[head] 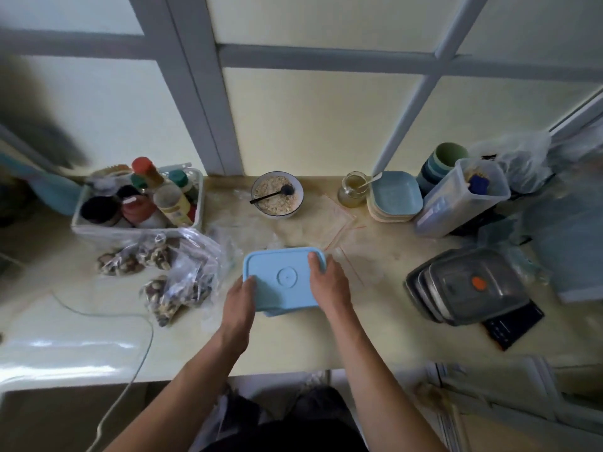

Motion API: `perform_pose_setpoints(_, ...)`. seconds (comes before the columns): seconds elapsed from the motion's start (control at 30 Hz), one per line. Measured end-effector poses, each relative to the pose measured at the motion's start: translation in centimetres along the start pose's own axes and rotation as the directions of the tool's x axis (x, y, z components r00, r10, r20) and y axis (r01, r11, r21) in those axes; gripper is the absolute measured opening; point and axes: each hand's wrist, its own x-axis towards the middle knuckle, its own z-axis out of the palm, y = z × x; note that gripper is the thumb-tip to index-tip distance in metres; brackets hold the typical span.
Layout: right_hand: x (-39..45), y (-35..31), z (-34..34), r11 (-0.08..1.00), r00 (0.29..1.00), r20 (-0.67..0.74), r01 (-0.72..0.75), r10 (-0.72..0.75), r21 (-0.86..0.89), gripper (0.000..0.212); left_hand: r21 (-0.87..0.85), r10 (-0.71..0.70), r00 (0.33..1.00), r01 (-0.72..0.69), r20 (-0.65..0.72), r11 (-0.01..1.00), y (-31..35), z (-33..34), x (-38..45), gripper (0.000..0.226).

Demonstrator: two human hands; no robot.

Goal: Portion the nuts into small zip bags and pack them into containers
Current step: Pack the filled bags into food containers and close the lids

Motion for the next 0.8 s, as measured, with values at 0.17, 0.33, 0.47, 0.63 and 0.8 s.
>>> perform_pose_setpoints(0.17, -4.5, -4.1, 2.8, 0.982, 0.94, -0.315, 0.165, -0.127, 0.095, 0.046, -0.016, 0.115, 0.983, -0.113, 0.144, 0.993, 0.1, -6.5, 0.3, 0.042)
perform_pose_setpoints(0.33, -9.1, -10.0, 9.3, 0.96, 0.924, -0.329, 0.25, -0.197, 0.127, 0.038, -0.05, 0.105, 0.979, -0.115, -0.176, 0.992, 1.6, -13.8, 0.5, 0.025)
perform_pose_setpoints(0.47, -11.6, -12.5, 16.7, 0.944, 0.945, -0.116, 0.316, -0.305, 0.098, 0.028, -0.057, -0.014, 0.945, -0.005, -0.328, 0.998, -0.9, -22.0, 2.1, 0.027)
perform_pose_setpoints(0.63, -14.0, -12.9, 25.3, 0.927, 0.901, 0.247, 0.375, -0.357, -0.027, 0.058, -0.045, -0.227, 0.899, 0.227, -0.375, 0.973, -5.5, -30.9, 3.6, 0.027)
perform_pose_setpoints(0.8, -15.4, -11.7, 30.3, 0.888, 0.821, 0.467, 0.437, -0.328, -0.145, 0.098, -0.056, -0.296, 0.873, 0.298, -0.387, 0.953, -8.5, -35.3, 3.6, 0.027)
